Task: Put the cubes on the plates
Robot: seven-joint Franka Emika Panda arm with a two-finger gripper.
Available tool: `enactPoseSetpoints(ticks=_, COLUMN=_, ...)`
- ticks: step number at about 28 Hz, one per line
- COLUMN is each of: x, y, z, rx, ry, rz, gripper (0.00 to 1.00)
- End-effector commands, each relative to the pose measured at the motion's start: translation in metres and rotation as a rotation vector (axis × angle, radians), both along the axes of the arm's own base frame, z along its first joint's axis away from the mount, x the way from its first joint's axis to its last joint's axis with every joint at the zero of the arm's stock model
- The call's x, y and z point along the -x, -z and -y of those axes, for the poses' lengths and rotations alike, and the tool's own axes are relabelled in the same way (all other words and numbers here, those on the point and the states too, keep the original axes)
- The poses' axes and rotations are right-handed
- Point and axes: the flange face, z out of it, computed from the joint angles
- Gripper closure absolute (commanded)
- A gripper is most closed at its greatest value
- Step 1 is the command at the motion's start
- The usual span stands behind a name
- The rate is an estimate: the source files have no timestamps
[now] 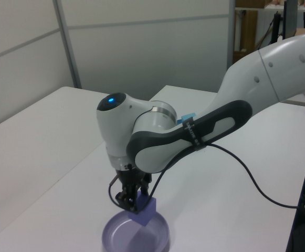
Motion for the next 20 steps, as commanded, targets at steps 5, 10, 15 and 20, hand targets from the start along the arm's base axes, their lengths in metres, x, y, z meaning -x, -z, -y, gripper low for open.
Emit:
enactPoseSetpoints(ticks=5, x=0.007, y=-0.005, z=-0.031, rx=0.053, ry=0.019, rz=0.039, gripper=0.00)
enactPoseSetpoints(ticks=10, x=0.017, y=-0.027, z=-0.029, rx=0.104, ry=0.036, rz=-0.021, gripper=0.00)
enactPoseSetpoints(ticks=15, x=0.027, y=-0.092, z=-0.005, rx=0.119, ry=0.088, rz=-0.034, gripper=0.00)
enactPoseSetpoints(ticks=20, x=0.034, y=-0.145, z=0.040, rx=0.153, ry=0.179, rz=-0.090, gripper=0.00)
